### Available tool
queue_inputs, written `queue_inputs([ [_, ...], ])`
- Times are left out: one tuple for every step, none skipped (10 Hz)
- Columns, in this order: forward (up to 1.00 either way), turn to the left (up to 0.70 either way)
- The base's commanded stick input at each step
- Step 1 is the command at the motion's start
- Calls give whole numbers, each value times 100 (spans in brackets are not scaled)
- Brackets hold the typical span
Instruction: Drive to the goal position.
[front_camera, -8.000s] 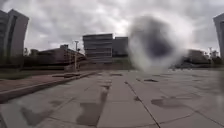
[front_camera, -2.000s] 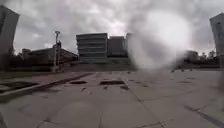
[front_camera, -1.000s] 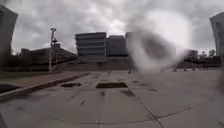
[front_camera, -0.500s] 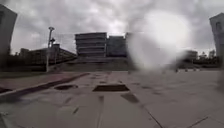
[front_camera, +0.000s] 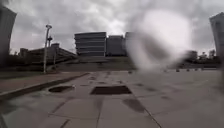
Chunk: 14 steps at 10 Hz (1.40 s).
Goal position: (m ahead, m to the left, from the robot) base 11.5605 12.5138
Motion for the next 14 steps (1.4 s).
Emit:
queue_inputs([
  [70,0],
  [70,0],
  [70,0],
  [70,0],
  [70,0],
  [70,0],
  [70,0],
  [70,0],
  [70,0],
  [70,0],
  [70,0],
  [70,0],
  [70,0],
  [70,0],
])
